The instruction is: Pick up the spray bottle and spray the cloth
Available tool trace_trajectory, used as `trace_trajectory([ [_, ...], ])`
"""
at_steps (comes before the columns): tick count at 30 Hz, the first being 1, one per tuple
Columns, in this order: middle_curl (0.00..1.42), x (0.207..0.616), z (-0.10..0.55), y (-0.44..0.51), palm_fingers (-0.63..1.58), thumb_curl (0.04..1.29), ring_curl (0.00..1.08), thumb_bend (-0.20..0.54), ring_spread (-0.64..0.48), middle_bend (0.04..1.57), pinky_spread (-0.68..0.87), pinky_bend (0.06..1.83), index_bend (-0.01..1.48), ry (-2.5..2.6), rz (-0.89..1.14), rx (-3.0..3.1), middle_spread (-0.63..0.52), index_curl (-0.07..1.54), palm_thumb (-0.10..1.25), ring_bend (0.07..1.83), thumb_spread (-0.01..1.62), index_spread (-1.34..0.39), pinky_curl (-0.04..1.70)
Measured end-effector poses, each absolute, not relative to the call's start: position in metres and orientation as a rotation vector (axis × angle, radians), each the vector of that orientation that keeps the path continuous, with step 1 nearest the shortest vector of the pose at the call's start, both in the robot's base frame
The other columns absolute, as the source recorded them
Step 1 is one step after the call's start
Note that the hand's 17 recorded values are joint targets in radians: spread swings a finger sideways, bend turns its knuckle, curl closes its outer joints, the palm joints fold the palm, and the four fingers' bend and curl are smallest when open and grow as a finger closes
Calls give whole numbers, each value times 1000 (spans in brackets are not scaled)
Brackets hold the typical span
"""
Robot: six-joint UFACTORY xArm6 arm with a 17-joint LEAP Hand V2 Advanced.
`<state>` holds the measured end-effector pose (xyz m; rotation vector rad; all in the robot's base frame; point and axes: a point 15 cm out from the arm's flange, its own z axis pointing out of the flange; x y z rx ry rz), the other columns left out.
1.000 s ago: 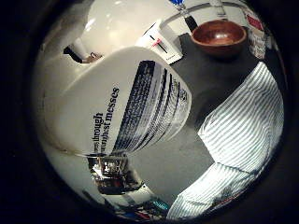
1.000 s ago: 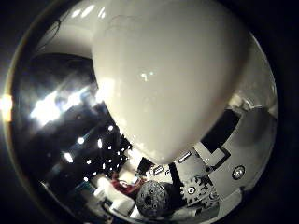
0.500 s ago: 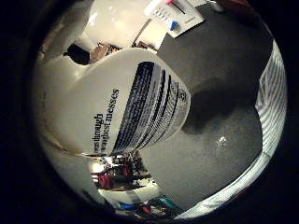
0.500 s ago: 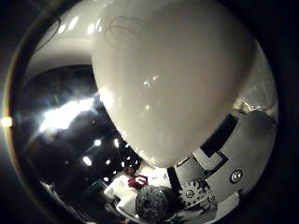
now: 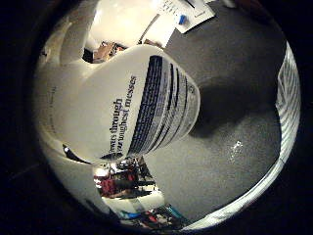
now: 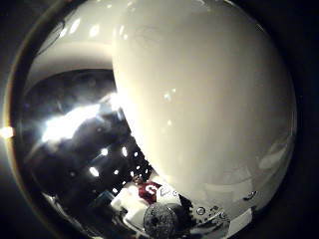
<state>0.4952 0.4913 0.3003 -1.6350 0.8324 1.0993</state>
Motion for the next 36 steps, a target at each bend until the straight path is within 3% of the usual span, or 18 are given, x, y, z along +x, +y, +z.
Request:
trace_trajectory([
  [9, 769, 494, 305, 482, 845, 472, 631, -24, -223, 1037, -489, 777, 594, 825, 1085, -1669, -201, 727, 812, 1188, 1017, -263, 1005],
  [13, 778, 495, 305, 475, 559, 455, 634, -25, -221, 1000, -465, 623, 528, 826, 1085, -1682, -199, 713, 794, 1171, 1031, -326, 1001],
  [16, 735, 490, 299, 473, 250, 437, 612, -29, -183, 879, -319, 485, 544, 829, 1100, -1710, -176, 691, 763, 1053, 1050, -369, 991],
  [17, 680, 487, 297, 471, 96, 424, 566, -31, -138, 750, -189, 454, 529, 829, 1106, -1730, -146, 654, 743, 938, 1059, -397, 966],
  [21, 502, 473, 287, 465, -119, 385, 407, -29, 48, 417, 192, 407, 371, 830, 1145, -1812, -18, 514, 685, 586, 1064, -400, 814],
  [25, 396, 473, 287, 458, -52, 353, 312, -27, 145, 233, 375, 308, 161, 839, 1144, -1835, 78, 394, 654, 391, 1058, -377, 632],
  [36, 303, 479, 298, 442, -39, 318, 266, -25, 180, 177, 389, 308, 145, 856, 1123, -1849, 159, 269, 625, 270, 1048, -347, 443],
])
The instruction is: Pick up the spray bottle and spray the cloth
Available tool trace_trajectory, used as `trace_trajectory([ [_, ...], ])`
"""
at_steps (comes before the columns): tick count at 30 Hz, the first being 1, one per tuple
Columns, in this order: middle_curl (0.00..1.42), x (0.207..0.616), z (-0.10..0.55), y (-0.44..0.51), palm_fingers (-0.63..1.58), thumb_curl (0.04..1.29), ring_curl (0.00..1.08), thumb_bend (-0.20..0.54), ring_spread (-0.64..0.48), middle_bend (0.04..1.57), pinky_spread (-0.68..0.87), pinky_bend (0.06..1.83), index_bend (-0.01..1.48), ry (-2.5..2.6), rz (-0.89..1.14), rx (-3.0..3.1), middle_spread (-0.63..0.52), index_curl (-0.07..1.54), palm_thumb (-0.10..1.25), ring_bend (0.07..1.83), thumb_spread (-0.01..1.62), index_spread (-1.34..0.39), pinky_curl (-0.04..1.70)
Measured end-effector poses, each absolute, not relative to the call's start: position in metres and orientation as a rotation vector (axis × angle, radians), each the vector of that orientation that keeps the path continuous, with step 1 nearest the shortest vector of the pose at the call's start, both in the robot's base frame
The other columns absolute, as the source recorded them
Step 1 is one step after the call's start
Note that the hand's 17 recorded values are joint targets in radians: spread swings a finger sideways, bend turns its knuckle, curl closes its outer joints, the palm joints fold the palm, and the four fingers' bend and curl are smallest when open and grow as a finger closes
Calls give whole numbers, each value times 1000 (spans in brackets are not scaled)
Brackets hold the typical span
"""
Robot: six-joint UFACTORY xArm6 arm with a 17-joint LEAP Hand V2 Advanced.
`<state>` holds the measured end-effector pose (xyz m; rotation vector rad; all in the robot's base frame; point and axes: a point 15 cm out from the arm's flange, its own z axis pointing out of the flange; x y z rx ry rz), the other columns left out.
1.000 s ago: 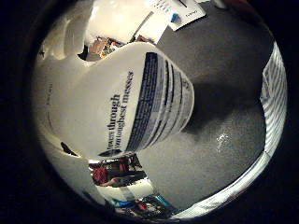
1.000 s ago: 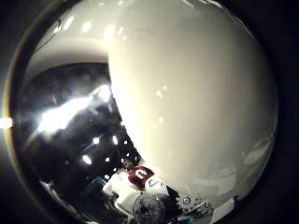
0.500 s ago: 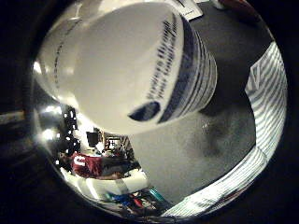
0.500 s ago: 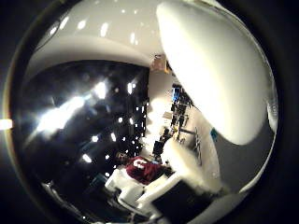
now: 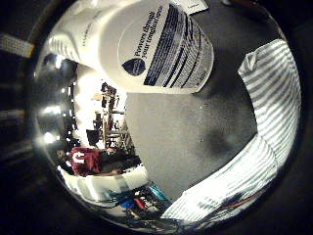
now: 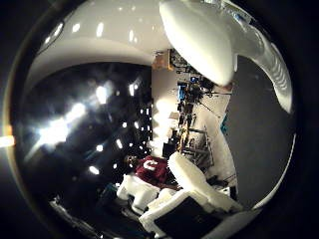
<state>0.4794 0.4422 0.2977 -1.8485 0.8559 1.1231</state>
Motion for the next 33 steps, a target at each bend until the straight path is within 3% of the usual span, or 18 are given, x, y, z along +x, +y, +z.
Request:
trace_trajectory([
  [23, 260, 517, 376, 317, -42, 305, 263, -24, 203, 173, 390, 329, 156, 925, 914, -1880, 191, 254, 625, 214, 1060, -307, 343],
  [33, 255, 493, 389, 243, -25, 312, 267, -22, 204, 174, 391, 320, 166, 1031, 829, -1889, 190, 271, 627, 202, 1064, -297, 333],
])
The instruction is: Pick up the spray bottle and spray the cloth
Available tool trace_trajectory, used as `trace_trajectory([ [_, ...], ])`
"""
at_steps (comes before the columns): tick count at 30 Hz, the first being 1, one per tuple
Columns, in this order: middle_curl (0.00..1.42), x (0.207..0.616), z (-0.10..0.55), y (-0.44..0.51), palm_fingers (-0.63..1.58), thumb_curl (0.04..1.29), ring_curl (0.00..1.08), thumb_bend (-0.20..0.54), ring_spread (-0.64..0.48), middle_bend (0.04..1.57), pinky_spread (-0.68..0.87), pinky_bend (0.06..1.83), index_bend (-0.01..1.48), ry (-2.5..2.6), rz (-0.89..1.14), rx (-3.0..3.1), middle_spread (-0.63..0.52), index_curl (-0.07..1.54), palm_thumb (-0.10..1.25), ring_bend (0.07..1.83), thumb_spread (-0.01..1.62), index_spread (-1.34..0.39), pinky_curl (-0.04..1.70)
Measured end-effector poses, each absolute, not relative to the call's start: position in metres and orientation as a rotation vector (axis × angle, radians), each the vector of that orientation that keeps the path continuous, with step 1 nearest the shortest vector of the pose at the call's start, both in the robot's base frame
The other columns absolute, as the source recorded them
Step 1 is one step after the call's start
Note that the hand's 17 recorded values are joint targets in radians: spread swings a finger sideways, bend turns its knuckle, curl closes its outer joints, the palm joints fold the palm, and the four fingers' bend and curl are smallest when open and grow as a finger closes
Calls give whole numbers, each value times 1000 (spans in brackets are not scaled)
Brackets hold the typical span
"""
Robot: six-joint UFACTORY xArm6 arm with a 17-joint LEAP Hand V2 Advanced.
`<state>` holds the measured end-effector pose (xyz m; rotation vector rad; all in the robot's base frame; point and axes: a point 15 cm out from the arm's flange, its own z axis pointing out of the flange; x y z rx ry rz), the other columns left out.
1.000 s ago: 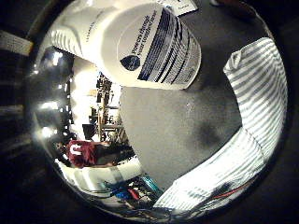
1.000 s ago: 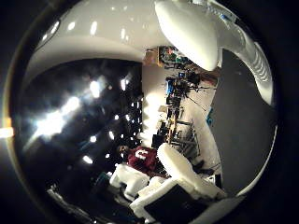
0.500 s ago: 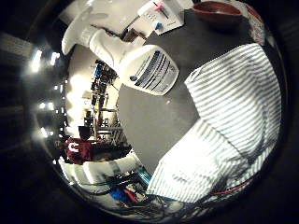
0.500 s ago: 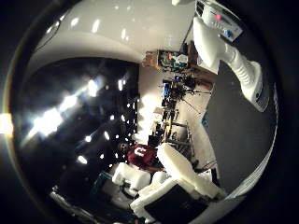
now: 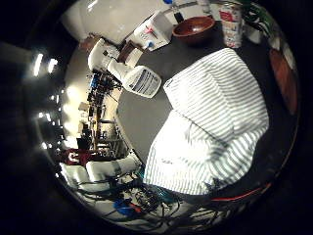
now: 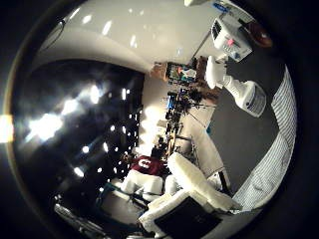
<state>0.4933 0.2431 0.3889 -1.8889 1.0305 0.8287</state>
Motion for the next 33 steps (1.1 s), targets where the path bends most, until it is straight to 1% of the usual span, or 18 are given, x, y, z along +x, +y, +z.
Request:
trace_trajectory([
  [7, 263, 478, 400, 195, -9, 314, 274, -22, 202, 179, 391, 324, 163, 1101, 744, -1890, 190, 275, 626, 223, 1064, -292, 333],
  [14, 271, 454, 395, 149, -8, 314, 276, -21, 204, 181, 393, 332, 165, 1182, 726, -1851, 190, 278, 637, 236, 1073, -292, 333],
  [24, 276, 433, 384, 65, -1, 310, 274, -22, 204, 179, 394, 329, 172, 1312, 545, -1934, 187, 288, 622, 233, 1084, -300, 328],
  [33, 282, 413, 366, -11, -4, 298, 273, -26, 203, 183, 394, 332, 168, 1452, 395, -2074, 176, 290, 560, 235, 1084, -306, 327],
])
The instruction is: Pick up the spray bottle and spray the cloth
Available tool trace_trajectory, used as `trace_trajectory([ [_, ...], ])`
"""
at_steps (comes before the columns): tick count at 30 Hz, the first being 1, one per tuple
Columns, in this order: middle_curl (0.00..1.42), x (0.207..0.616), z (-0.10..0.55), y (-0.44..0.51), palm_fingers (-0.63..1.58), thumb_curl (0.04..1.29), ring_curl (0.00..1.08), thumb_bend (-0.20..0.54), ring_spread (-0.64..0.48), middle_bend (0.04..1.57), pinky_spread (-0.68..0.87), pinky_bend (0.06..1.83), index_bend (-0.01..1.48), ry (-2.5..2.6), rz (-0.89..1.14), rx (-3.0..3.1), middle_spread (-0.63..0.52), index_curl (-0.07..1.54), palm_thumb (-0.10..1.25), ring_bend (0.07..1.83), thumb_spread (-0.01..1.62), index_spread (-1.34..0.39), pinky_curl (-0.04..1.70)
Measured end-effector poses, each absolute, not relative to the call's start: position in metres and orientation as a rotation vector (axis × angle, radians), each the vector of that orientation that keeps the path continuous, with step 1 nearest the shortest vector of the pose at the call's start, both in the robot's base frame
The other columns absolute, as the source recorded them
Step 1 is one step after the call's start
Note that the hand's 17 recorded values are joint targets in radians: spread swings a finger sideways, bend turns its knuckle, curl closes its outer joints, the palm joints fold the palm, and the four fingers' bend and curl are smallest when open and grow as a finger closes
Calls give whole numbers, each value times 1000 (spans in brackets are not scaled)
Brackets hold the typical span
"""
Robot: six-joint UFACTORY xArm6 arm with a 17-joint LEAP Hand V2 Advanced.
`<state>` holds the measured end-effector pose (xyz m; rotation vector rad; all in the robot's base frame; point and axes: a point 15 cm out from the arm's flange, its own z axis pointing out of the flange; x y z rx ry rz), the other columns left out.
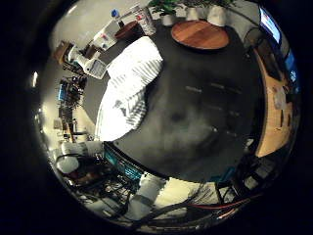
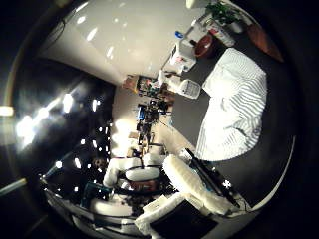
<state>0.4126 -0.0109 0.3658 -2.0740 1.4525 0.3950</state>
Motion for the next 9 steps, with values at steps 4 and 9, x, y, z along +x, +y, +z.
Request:
trace_trajectory([
  [4, 283, 401, 362, -45, -3, 293, 272, -27, 204, 182, 394, 332, 168, 1514, 333, -2122, 176, 290, 540, 233, 1082, -306, 327],
  [9, 281, 392, 356, -77, 2, 288, 271, -25, 204, 181, 394, 327, 173, 1578, 298, -2143, 183, 295, 519, 228, 1073, -306, 325],
])
